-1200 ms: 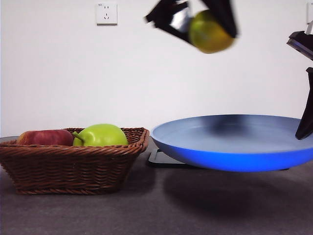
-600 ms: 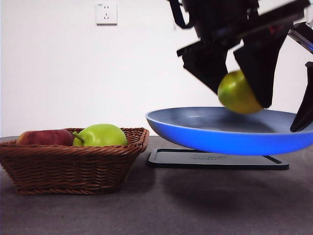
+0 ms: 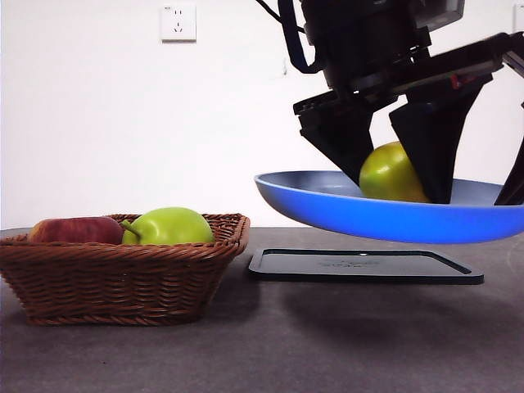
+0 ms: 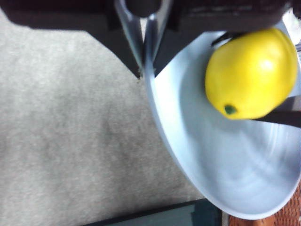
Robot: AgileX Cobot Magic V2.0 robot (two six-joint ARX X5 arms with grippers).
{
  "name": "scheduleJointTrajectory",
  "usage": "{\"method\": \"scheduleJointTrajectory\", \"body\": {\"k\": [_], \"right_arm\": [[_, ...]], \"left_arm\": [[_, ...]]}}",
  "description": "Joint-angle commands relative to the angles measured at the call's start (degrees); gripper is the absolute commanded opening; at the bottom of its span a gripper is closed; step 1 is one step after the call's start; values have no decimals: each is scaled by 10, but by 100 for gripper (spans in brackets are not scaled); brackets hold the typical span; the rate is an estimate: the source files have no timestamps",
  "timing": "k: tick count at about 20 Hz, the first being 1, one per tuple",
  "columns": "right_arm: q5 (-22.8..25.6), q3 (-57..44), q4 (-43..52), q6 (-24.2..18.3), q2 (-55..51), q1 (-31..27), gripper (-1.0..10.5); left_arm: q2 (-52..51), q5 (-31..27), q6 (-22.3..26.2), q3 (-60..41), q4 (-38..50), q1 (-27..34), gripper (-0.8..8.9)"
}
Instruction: Take the lemon from the basket,put the lemon in the plate,hand out the plate
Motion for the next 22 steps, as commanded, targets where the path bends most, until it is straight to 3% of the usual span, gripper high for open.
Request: {"method": "scheduleJointTrajectory", "body": {"k": [1, 5, 9, 11, 17, 22], "right_arm": [[-4, 5, 7, 0, 4, -4, 4], [2, 5, -2, 7, 4, -15, 4], [59, 14, -8, 23, 9, -23, 4], [60, 42, -7, 33, 31, -30, 4], [60, 213, -7, 34, 212, -33, 4], [60, 355, -7, 35, 372, -33, 4]], "left_arm": [[14, -1, -7, 7, -6, -3, 401], [-26, -2, -19, 7, -19, 2, 401], [-105, -2, -16, 8, -51, 22, 401], [-150, -2, -13, 7, -69, 36, 401], [-269, -32, -3, 8, -117, 77, 401], [-312, -62, -4, 7, -161, 105, 401]]}}
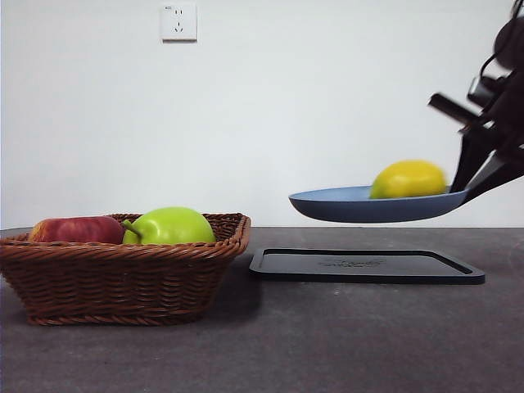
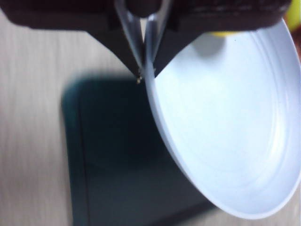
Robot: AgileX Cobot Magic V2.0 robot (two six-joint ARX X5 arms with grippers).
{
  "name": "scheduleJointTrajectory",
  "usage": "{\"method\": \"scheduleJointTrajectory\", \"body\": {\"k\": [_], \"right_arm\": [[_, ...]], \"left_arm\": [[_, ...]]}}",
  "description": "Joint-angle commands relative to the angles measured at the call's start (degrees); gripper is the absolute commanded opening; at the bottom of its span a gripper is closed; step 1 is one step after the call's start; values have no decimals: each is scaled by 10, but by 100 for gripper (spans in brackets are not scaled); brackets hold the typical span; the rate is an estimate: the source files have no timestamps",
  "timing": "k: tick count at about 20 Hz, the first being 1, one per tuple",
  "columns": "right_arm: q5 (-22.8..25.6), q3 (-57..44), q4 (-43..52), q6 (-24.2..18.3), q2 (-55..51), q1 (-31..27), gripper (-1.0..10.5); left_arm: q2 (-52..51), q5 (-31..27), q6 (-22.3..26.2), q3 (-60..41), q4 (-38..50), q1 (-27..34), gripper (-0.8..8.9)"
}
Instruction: Take the lemon from the basket,put the lemon in the plate,hand out the plate
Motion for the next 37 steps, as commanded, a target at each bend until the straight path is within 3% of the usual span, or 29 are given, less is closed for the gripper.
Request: {"method": "scheduleJointTrajectory", "body": {"k": [1, 6, 10, 12, 16, 22, 26, 29, 30, 31, 34, 37], "right_arm": [[-5, 57, 5, 7, 67, 0, 4], [-5, 135, 6, 13, 176, 0, 4], [-3, 144, 11, 16, 201, 0, 4], [-3, 144, 11, 6, 202, 0, 31], [8, 144, 18, 0, 202, 0, 210], [13, 144, -11, -66, 102, 1, 219], [120, 144, -74, -144, -21, 30, 123], [130, 143, -85, -155, -96, 66, 66], [133, 143, -86, -173, -152, 121, 3], [147, 142, -86, -174, -164, 139, 3], [227, 127, -75, -186, -206, 196, 3], [252, 75, -27, -186, -264, 233, 3]], "left_arm": [[4, 0, 2, 9, -9, 0, 401], [5, 0, 3, 9, -2, 3, 401], [5, 1, 5, 9, 3, 10, 401], [5, 1, 5, 9, 4, 13, 401], [5, 0, 5, 9, 8, 15, 401], [5, 1, 16, 8, 66, 18, 389], [7, 3, 49, 4, 100, 43, 287], [7, 3, 52, -15, 114, 74, 184], [7, 5, 53, -64, 138, 111, 46], [7, 6, 53, -82, 146, 122, 5], [-13, 23, 52, -151, 196, 155, 6], [-79, 35, 52, -234, 266, 177, 6]]}}
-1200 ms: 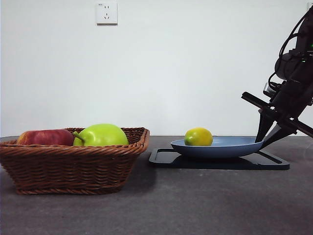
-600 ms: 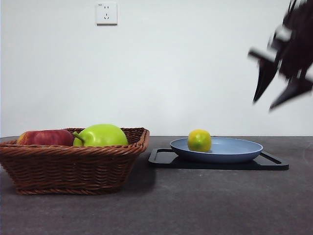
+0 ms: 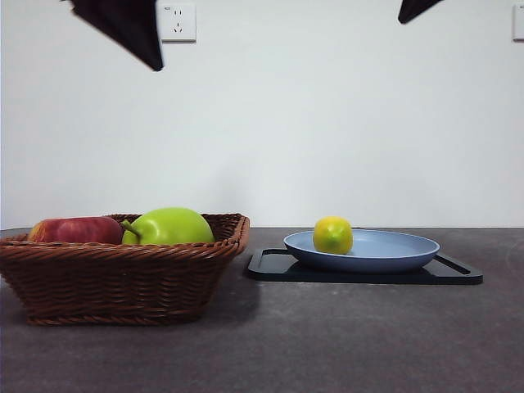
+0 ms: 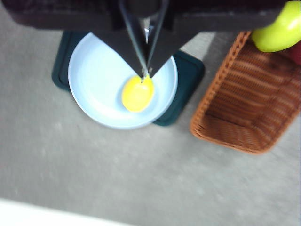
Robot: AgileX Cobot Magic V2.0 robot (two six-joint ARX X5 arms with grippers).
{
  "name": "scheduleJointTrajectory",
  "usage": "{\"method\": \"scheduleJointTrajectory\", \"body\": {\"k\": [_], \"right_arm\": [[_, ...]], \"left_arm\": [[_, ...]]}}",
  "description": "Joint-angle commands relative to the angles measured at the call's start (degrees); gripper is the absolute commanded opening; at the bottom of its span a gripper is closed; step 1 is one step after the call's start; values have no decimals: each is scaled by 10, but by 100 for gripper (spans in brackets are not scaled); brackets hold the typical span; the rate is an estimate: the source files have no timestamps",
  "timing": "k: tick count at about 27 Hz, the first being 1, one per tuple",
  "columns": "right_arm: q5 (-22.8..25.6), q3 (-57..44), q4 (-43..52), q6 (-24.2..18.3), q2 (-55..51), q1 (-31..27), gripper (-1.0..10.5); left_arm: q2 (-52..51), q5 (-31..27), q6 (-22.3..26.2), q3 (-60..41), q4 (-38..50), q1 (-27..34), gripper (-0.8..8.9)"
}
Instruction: Take the lemon from the basket,put the lemon in the plate,hand out the plate
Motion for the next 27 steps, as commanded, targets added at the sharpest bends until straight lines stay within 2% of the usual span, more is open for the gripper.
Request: {"method": "scheduleJointTrajectory", "body": {"k": [1, 11, 16, 20, 27], "right_arm": [[6, -37, 43, -4, -40, 14, 3], [7, -348, 246, -2, -311, 17, 3], [19, -442, 296, -2, -399, 18, 3], [19, -469, 291, 4, -431, 17, 3], [19, -469, 288, 24, -420, 17, 4]], "left_arm": [[-63, 4, 6, -42, 50, 11, 6], [-410, 2, -20, -290, 127, 59, 6], [-517, 2, -63, -358, 127, 59, 6], [-564, 2, -75, -375, 117, 59, 6], [-563, 2, -76, -375, 104, 59, 6]]}}
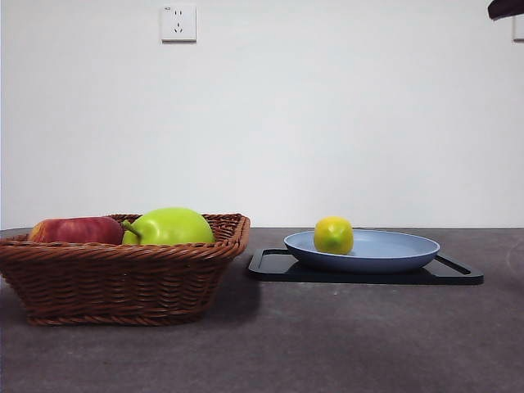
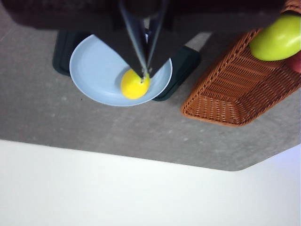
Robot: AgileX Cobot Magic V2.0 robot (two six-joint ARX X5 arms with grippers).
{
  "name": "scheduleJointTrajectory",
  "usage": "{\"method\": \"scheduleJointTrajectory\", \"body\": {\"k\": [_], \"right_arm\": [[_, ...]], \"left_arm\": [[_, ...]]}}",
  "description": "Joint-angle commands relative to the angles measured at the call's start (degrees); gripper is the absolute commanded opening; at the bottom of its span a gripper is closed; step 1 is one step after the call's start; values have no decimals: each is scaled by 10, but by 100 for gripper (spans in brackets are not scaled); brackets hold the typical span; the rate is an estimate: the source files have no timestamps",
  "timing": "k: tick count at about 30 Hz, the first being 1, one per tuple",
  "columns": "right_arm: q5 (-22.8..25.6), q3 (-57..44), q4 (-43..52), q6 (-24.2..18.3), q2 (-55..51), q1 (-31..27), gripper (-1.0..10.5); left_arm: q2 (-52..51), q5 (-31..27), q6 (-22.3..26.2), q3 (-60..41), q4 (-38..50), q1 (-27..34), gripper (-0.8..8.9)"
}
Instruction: Take the lemon from the basket,put the lemon in the plate,hand out the plate
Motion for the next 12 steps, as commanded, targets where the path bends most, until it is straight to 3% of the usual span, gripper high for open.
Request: {"method": "scheduleJointTrajectory", "body": {"k": [1, 12], "right_arm": [[3, 4, 4, 16, 7, 3, 4], [3, 4, 4, 16, 9, 3, 4]], "left_arm": [[3, -1, -5, 3, 2, -1, 6], [3, -1, -5, 3, 2, -1, 6]]}}
